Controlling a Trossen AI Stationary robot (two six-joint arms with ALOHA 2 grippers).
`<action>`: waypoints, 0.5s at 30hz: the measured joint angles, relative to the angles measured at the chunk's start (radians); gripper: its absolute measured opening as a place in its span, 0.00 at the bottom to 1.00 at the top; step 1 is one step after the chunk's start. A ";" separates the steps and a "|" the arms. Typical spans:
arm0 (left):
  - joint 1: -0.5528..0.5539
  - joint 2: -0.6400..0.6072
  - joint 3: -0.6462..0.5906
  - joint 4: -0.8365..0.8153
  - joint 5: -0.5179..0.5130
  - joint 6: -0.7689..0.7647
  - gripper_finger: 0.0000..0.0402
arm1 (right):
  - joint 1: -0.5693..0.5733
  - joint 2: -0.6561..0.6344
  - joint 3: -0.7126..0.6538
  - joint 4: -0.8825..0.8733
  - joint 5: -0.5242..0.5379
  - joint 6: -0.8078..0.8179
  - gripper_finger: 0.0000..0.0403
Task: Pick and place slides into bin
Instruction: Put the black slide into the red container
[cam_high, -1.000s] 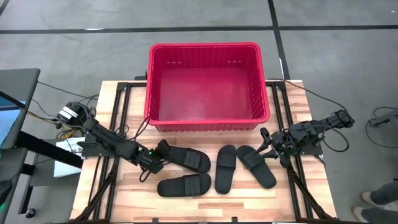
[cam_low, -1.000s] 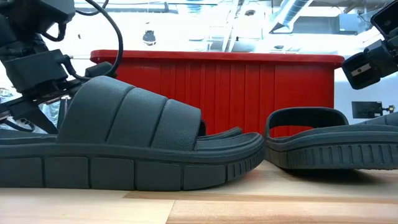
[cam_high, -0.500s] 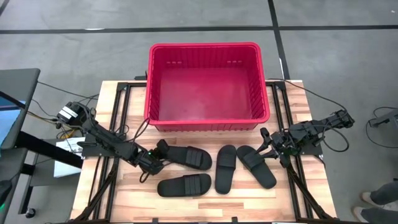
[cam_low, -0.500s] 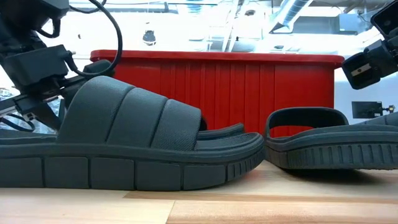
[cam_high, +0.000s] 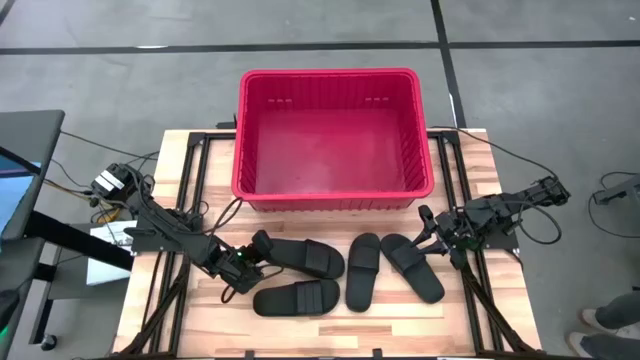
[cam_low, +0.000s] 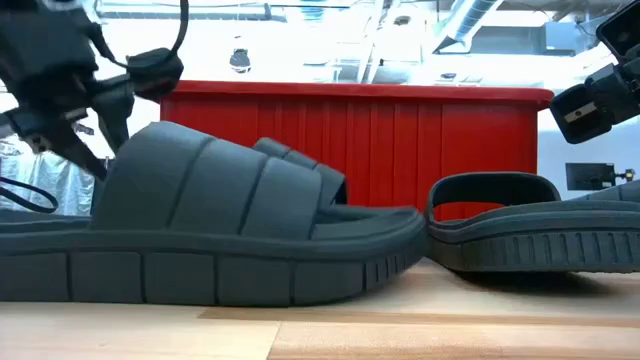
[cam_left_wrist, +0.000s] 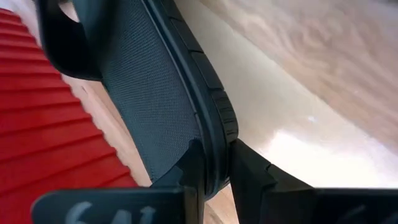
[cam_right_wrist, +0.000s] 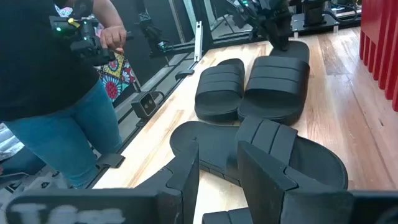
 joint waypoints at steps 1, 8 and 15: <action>-0.003 -0.001 0.014 -0.013 -0.004 -0.001 0.09 | 0.000 0.000 0.000 0.000 0.000 0.000 0.25; -0.011 -0.063 0.088 -0.106 -0.080 -0.009 0.09 | 0.000 0.000 0.000 0.000 0.000 0.000 0.25; -0.010 -0.143 0.168 -0.181 -0.160 -0.026 0.09 | 0.000 0.000 0.000 0.000 0.000 0.000 0.25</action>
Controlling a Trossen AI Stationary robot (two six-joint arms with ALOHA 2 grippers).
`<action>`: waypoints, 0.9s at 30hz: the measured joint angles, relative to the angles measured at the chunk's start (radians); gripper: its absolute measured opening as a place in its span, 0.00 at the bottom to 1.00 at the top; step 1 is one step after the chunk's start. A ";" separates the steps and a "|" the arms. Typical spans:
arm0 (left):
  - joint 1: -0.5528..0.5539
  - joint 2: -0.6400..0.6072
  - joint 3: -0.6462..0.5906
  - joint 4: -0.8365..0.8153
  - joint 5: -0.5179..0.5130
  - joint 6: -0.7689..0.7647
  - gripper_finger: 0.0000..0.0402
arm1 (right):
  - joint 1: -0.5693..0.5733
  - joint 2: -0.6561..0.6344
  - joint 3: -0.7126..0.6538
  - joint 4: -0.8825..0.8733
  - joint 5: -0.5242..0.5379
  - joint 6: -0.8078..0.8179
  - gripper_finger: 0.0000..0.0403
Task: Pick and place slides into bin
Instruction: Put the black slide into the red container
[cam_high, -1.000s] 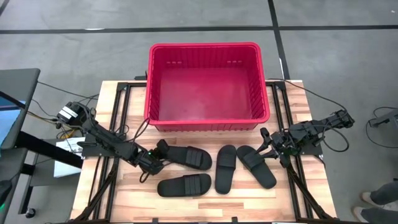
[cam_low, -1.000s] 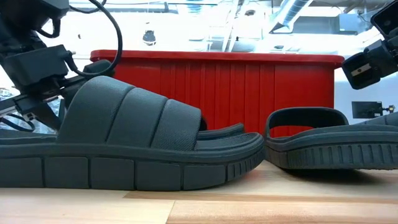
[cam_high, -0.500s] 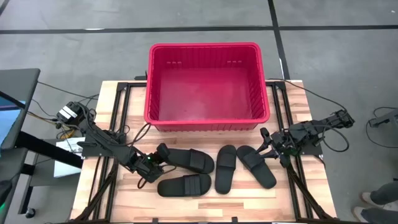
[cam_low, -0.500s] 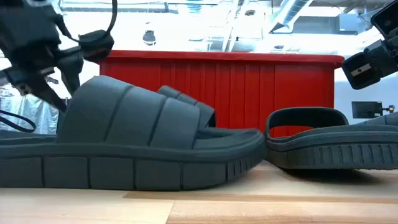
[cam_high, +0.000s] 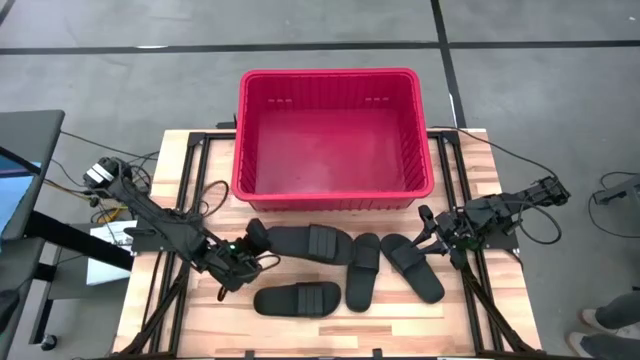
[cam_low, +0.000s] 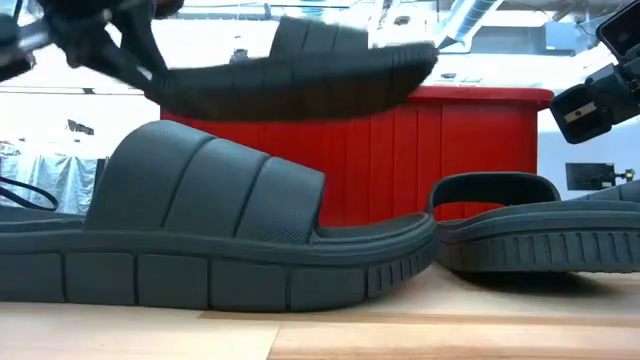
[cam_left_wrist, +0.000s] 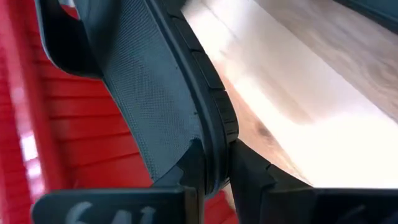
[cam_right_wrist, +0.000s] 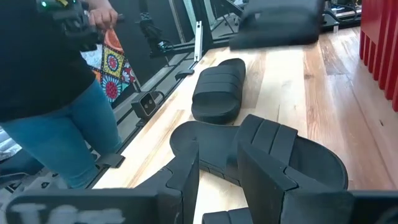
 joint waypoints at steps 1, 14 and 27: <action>0.000 -0.014 0.014 -0.011 -0.005 -0.018 0.09 | 0.000 0.000 0.000 0.000 0.000 0.000 0.25; 0.020 -0.156 0.207 -0.009 -0.124 -0.147 0.09 | 0.000 0.000 0.000 0.000 0.000 0.000 0.25; 0.224 -0.161 0.372 -0.011 -0.219 -0.156 0.09 | 0.000 0.000 0.000 0.000 0.000 0.000 0.25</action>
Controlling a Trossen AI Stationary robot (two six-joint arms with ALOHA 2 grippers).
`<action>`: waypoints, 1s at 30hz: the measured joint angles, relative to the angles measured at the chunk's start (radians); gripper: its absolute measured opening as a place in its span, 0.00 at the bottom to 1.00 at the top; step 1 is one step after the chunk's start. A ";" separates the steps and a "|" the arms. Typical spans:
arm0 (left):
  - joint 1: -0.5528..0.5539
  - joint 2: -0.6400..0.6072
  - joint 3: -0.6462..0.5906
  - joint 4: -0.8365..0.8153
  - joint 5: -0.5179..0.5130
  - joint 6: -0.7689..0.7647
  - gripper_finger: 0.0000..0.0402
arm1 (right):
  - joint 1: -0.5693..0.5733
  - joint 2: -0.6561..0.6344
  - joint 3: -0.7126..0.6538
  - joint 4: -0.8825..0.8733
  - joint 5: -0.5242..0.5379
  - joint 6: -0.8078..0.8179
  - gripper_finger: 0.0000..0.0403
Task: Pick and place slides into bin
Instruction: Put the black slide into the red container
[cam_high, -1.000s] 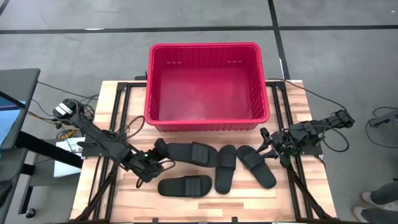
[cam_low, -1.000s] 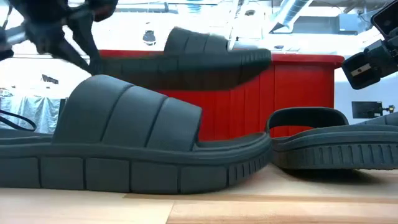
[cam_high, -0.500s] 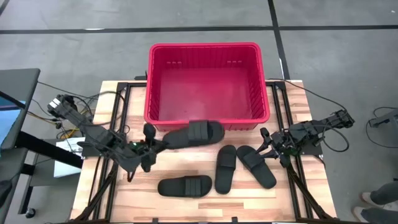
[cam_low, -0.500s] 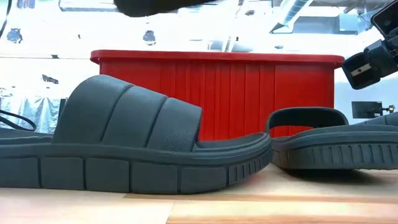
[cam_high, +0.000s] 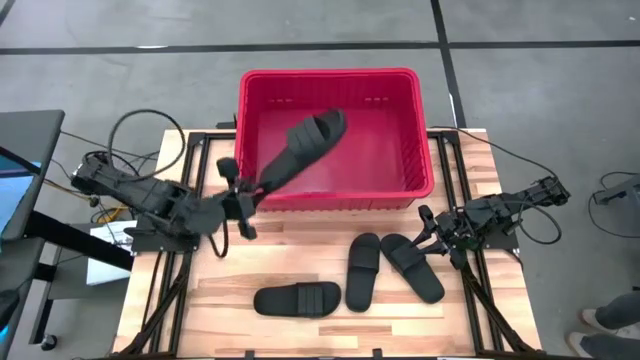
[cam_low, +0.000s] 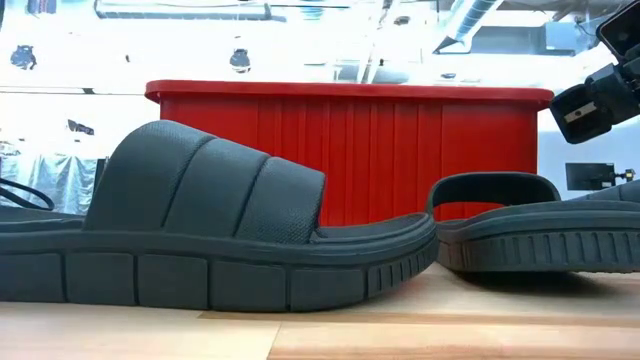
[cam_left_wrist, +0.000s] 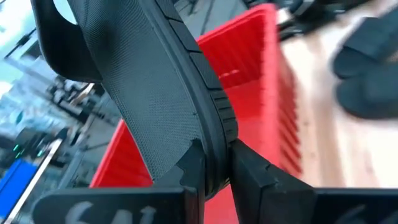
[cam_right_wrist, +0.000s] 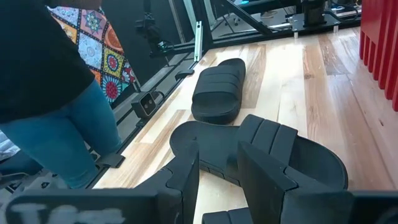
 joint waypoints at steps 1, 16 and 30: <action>0.020 0.000 0.011 0.000 0.000 0.002 0.09 | 0.000 0.000 0.000 0.000 0.000 0.000 0.25; 0.337 0.026 0.180 -0.164 0.127 0.005 0.08 | 0.000 0.000 0.000 0.000 0.000 0.000 0.25; 0.552 0.230 0.416 -0.478 0.271 -0.117 0.08 | 0.000 0.000 0.000 0.000 0.000 0.000 0.25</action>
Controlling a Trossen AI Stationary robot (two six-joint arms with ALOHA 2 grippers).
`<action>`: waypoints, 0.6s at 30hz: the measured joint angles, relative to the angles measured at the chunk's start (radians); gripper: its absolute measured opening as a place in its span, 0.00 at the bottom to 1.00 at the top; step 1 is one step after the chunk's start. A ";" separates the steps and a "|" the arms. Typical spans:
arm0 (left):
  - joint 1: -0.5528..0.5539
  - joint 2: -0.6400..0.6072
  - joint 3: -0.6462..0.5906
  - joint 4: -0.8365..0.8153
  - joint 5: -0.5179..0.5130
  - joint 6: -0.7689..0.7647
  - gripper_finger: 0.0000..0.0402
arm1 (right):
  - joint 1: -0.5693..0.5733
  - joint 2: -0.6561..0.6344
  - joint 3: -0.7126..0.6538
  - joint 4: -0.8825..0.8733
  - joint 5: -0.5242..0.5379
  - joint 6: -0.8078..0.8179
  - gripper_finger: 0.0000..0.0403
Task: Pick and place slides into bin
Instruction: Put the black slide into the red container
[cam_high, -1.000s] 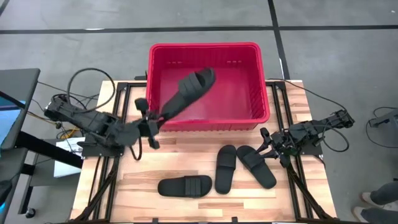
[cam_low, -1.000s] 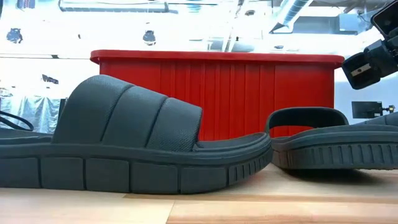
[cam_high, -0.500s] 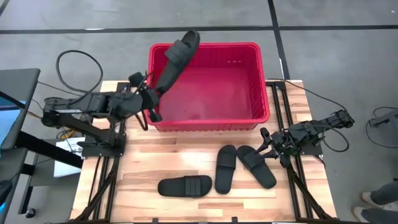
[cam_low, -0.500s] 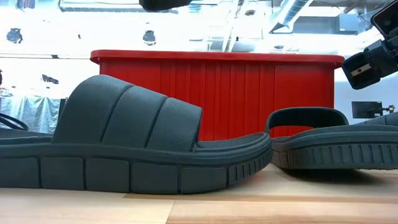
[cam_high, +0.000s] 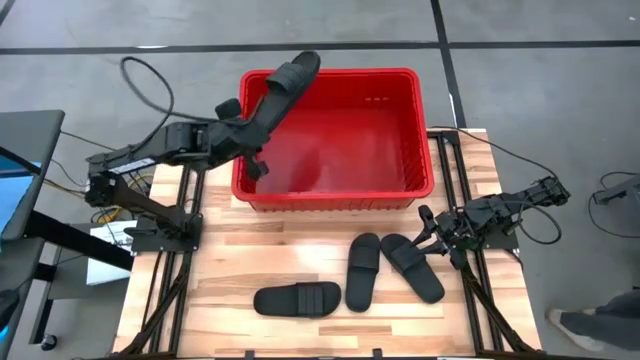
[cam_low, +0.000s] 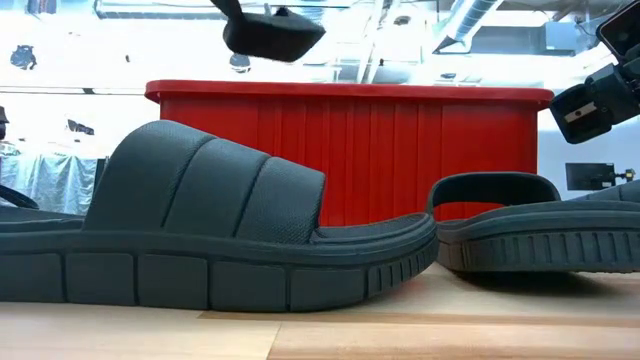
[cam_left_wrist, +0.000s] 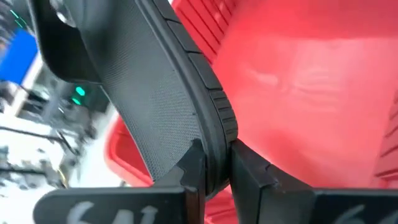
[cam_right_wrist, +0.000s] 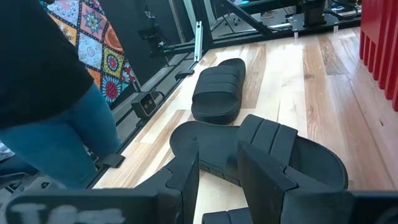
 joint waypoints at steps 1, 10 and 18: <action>0.008 0.021 0.017 -0.018 0.015 -0.020 0.08 | 0.000 0.000 0.000 0.000 0.000 0.000 0.25; 0.035 0.186 0.141 -0.205 0.066 -0.207 0.08 | 0.000 0.000 0.000 0.000 0.000 0.000 0.25; 0.035 0.275 0.162 -0.307 0.066 -0.313 0.08 | 0.000 0.000 0.000 0.000 0.000 0.000 0.25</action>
